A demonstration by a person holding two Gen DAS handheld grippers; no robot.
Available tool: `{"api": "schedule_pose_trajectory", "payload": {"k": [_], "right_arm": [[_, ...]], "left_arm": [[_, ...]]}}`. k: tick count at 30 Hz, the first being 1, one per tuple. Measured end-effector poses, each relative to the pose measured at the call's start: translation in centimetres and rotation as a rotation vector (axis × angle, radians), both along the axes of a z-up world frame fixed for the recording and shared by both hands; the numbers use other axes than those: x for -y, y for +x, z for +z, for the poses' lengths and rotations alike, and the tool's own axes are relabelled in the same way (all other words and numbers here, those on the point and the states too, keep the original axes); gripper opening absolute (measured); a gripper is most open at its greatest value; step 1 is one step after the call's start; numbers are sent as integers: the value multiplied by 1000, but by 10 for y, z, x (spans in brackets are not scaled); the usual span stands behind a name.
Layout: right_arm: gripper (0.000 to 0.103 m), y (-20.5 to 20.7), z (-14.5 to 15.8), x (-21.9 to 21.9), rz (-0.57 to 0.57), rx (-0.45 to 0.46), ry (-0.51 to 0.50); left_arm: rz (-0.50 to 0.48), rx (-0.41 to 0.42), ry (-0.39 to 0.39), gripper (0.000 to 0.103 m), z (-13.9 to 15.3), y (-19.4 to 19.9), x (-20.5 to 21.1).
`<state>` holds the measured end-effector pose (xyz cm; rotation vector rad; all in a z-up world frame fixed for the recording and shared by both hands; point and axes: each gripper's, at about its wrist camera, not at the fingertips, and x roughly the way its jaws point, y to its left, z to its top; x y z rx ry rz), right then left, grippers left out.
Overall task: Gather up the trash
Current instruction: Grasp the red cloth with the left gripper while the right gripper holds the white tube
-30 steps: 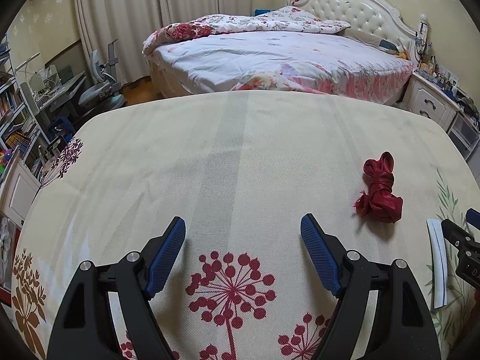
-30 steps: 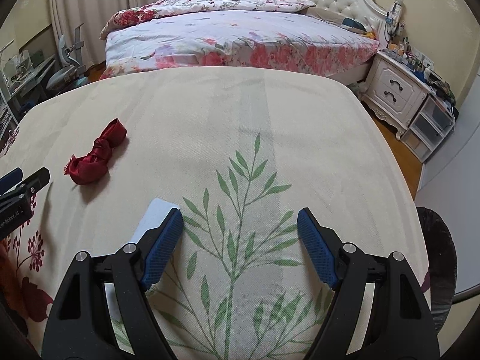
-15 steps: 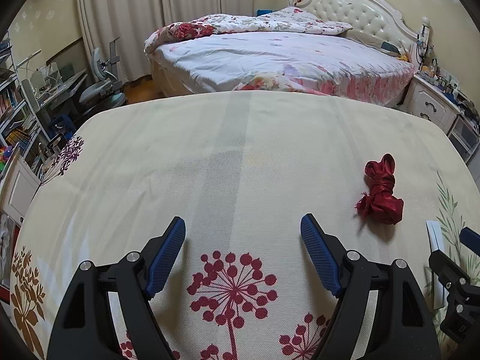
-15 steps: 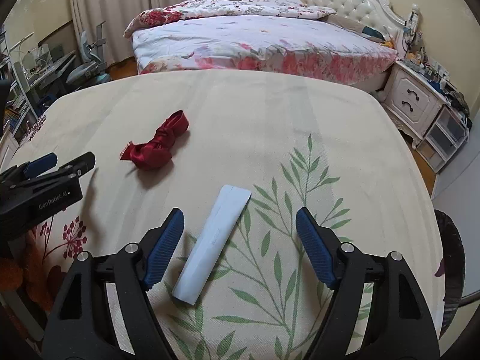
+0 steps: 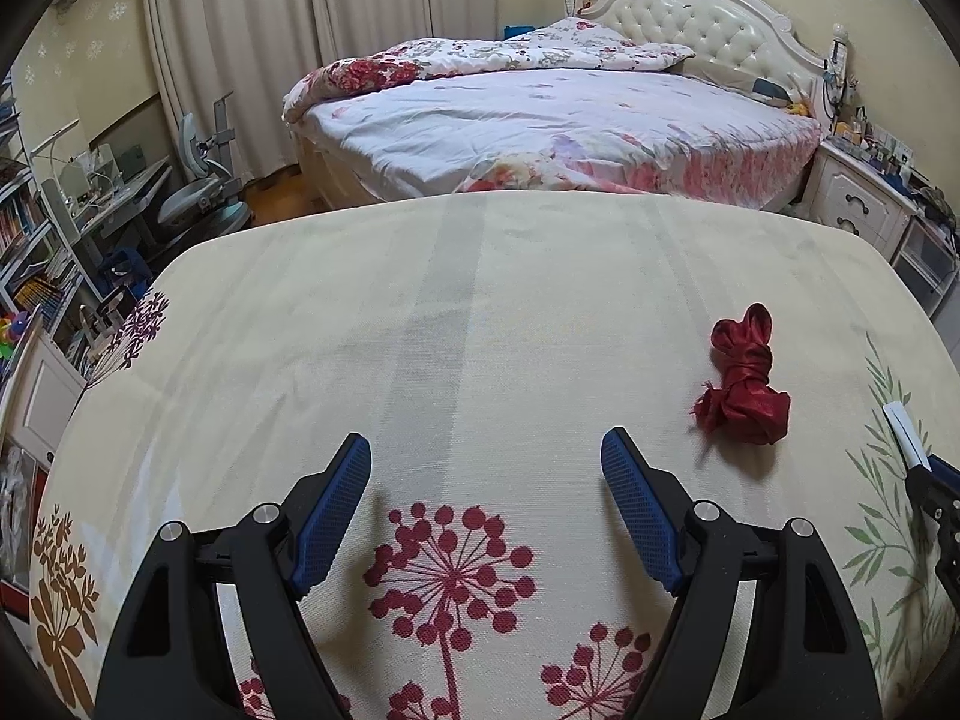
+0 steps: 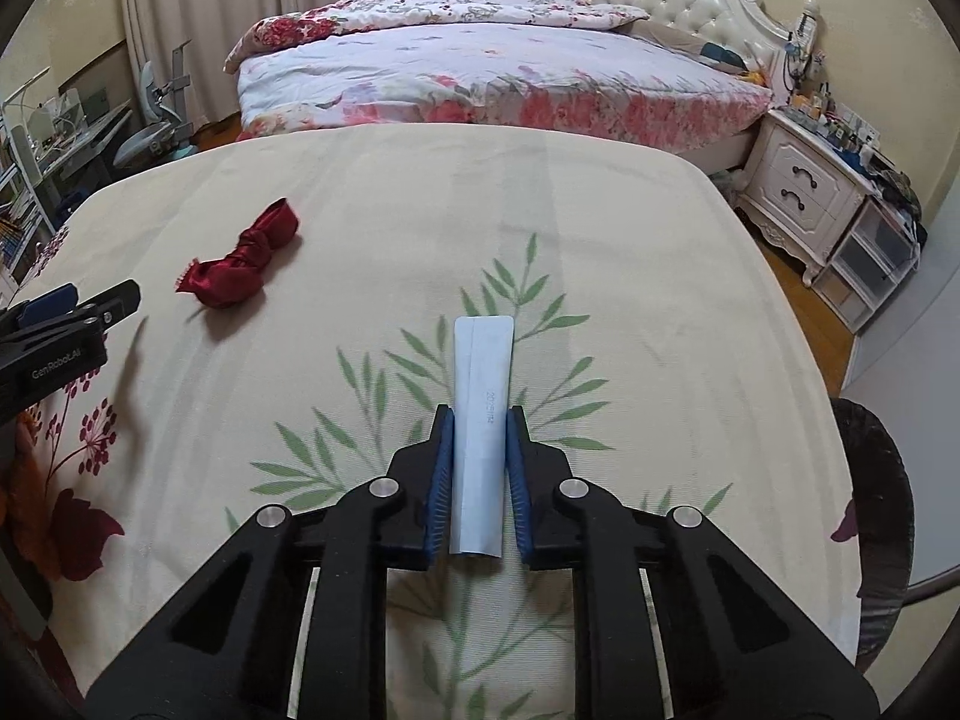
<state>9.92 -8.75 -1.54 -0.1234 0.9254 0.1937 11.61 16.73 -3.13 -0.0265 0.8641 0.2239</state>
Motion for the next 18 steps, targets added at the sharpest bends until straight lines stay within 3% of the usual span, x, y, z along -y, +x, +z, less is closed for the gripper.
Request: {"api": "schedule_pose_trajectory", "payload": {"k": [6,18], "right_arm": [[17,17,-2,30,-70,1,19],[17,32,-3,42,-89,18,22]], "left_arm": [[-45,9,-44,77,5,1,22],[-151,8,-28,77,4,35,76]]}}
